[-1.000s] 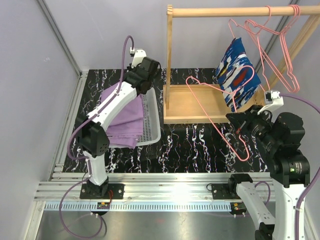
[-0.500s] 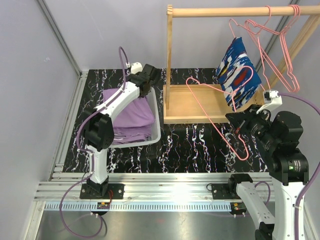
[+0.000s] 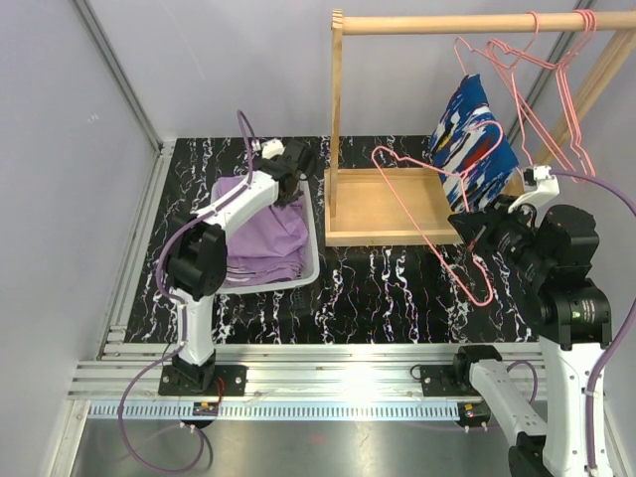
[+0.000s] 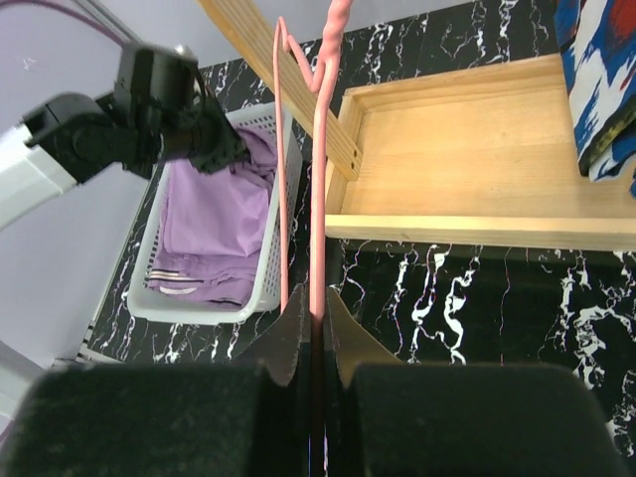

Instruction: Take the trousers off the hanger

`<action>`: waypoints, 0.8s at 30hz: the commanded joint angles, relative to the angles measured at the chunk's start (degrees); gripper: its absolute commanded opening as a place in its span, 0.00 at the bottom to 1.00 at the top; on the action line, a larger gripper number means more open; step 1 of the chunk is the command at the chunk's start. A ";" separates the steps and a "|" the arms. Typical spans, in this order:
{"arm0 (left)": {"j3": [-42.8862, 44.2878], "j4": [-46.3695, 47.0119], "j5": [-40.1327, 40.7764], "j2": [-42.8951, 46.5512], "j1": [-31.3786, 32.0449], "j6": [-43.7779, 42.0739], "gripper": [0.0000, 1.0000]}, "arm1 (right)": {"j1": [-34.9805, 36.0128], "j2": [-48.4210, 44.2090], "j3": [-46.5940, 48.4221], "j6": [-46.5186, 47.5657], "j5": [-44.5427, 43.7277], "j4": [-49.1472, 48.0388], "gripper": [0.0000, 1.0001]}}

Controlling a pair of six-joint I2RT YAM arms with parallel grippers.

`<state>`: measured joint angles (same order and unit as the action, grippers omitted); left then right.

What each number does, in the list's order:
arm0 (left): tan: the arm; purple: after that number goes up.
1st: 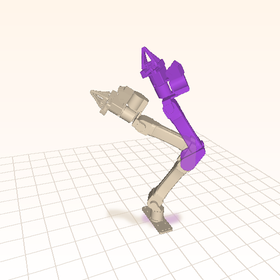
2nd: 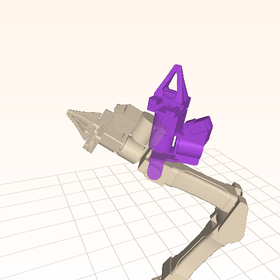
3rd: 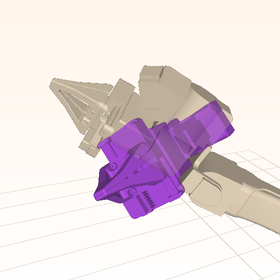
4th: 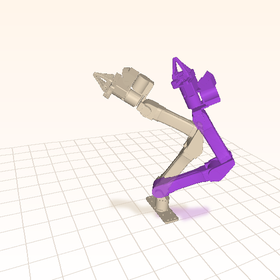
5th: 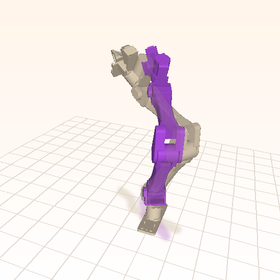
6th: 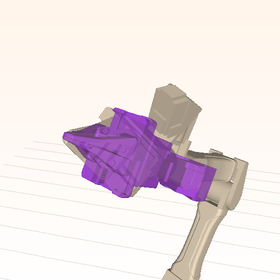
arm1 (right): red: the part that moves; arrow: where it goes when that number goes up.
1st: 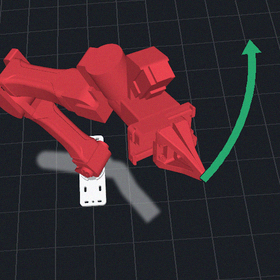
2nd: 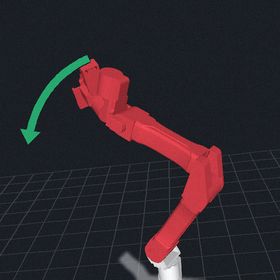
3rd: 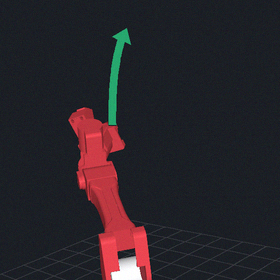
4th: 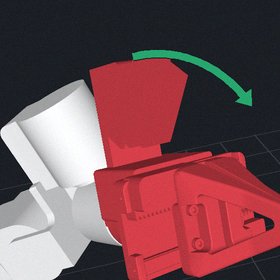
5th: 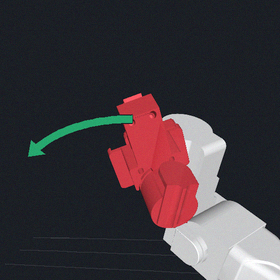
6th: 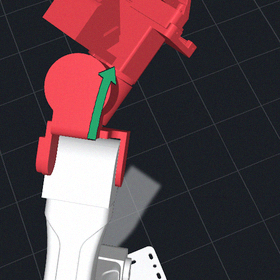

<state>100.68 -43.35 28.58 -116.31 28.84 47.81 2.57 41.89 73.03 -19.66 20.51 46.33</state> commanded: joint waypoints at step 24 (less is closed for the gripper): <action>-3.80 -3.41 -7.22 47.11 1.39 -19.42 0.99 | 11.57 31.14 32.87 18.25 -21.81 -15.30 0.00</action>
<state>103.57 -47.11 24.67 -75.07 29.23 31.70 10.98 70.94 100.99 -6.46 6.74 35.77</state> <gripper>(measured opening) 0.987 0.039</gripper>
